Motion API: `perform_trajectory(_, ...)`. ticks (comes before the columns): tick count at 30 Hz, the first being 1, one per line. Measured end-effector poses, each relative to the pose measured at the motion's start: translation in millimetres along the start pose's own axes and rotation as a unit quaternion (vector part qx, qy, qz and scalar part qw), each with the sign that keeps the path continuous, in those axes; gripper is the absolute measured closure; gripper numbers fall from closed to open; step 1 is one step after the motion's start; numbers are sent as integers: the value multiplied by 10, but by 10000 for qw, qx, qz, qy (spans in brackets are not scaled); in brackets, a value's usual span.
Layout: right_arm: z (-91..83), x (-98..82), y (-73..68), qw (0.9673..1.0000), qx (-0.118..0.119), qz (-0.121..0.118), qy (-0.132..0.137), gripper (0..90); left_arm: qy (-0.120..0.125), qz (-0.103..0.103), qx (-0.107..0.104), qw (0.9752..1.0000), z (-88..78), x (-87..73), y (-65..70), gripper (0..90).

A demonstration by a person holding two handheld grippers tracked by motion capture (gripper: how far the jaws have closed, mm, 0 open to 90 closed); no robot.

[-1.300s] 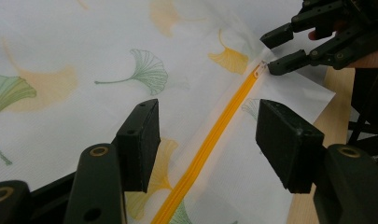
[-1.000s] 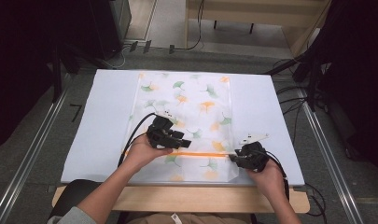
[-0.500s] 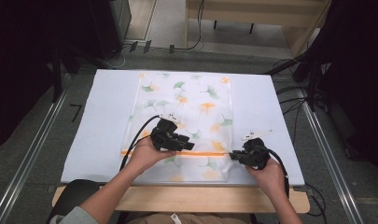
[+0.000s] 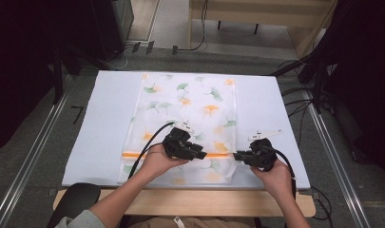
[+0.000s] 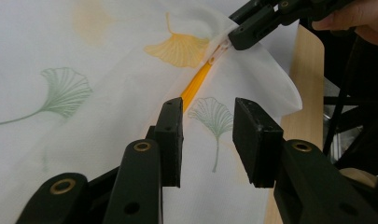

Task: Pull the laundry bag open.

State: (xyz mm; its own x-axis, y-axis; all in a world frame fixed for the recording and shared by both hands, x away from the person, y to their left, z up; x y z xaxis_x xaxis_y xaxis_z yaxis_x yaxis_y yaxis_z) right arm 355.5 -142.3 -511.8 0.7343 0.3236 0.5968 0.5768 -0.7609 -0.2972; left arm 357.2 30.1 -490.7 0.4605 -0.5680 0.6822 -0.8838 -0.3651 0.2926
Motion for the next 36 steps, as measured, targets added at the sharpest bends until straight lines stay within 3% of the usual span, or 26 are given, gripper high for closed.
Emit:
perform_trajectory(12,-16,50,-40,9999,87,-67,44,850,-297,182,30,9994,290,12,99,687)
perform_trajectory(23,-37,84,-54,9998,160,-59,78,848,-288,143,192,9993,493,92,105,638)
perform_trajectory(36,-23,133,-146,9991,379,-178,117,848,-227,113,188,9995,588,110,99,609)
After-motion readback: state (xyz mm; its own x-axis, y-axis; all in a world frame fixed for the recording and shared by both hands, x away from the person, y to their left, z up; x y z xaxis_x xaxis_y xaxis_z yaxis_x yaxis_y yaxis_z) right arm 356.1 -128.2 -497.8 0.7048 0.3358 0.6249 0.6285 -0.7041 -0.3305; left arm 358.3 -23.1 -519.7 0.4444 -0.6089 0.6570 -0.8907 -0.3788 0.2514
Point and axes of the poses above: each handheld gripper's, and its own axes: z roughly forward along the jaws, x roughly out of its top, y roughly to its right, the point moved 9 cm from there along z, roughly forward along the jaws, and after that the axes turned 5 degrees about z, right-handed, at the moved point
